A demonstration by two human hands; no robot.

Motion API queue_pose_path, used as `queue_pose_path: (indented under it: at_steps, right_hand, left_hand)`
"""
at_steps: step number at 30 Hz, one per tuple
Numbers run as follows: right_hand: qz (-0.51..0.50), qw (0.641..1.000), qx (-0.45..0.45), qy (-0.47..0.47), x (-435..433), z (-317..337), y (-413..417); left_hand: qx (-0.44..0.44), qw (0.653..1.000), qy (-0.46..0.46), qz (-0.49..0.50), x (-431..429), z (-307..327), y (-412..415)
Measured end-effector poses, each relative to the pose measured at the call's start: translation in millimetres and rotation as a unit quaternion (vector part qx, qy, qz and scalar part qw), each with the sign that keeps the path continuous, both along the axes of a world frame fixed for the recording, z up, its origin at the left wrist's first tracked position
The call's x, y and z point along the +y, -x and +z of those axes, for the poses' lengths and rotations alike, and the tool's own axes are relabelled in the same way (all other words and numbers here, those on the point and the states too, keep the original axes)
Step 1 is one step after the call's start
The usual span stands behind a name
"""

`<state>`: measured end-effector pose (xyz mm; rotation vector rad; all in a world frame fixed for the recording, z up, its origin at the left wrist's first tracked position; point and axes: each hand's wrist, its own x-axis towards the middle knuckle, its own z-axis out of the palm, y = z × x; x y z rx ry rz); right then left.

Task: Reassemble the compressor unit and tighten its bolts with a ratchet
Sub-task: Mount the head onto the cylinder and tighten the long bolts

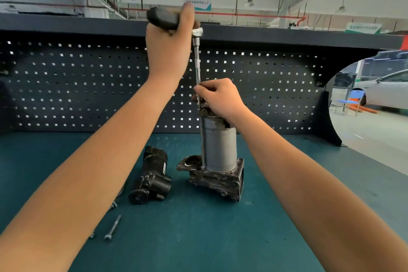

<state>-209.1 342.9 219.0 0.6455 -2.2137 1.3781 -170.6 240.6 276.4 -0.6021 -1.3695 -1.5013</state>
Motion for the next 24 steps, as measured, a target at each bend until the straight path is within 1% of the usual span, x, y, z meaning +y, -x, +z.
queue_pose_path:
  at_steps: [2, 5, 8, 12, 14, 16, 17, 18, 20, 24]
  right_hand:
    - [0.028, 1.000, -0.009, 0.002, 3.6, 0.0, 0.1]
    - [0.045, 0.999, -0.014, -0.002, 6.0, 0.3, -2.5]
    - [0.042, 0.999, -0.012, 0.004, 6.7, 1.2, -4.4]
    - [0.051, 0.999, -0.007, 0.004, 9.6, 0.0, -4.4]
    - [0.059, 0.998, 0.006, -0.005, 11.9, -2.1, -4.6]
    - [0.057, 0.998, 0.021, -0.018, 15.3, -3.9, -4.9]
    - [0.055, 0.998, 0.024, -0.018, 17.1, -4.8, -4.9]
    - [0.052, 0.998, 0.027, -0.015, 18.7, -5.4, -4.2]
    - [0.046, 0.998, 0.032, -0.009, 20.1, -5.4, -3.0]
    - [0.036, 0.999, 0.030, -0.010, 19.1, -3.4, 0.3]
  left_hand:
    - [-0.011, 0.996, -0.073, -0.044, -5.3, 3.2, 2.1]
    - [-0.065, 0.974, -0.168, -0.134, -16.3, 10.9, 15.6]
    - [-0.083, 0.948, -0.212, -0.224, -19.5, 15.3, 29.1]
    - [-0.146, 0.908, -0.245, -0.306, -25.2, 16.2, 45.2]
    - [-0.173, 0.877, -0.273, -0.355, -25.3, 14.6, 51.4]
    - [-0.180, 0.846, -0.296, -0.404, -22.4, 12.7, 54.5]
    - [-0.178, 0.843, -0.294, -0.414, -20.8, 11.8, 55.3]
    - [-0.176, 0.848, -0.283, -0.411, -19.6, 10.6, 55.7]
    - [-0.169, 0.867, -0.254, -0.394, -20.0, 7.3, 55.0]
    - [-0.148, 0.892, -0.223, -0.365, -26.5, 4.1, 49.8]
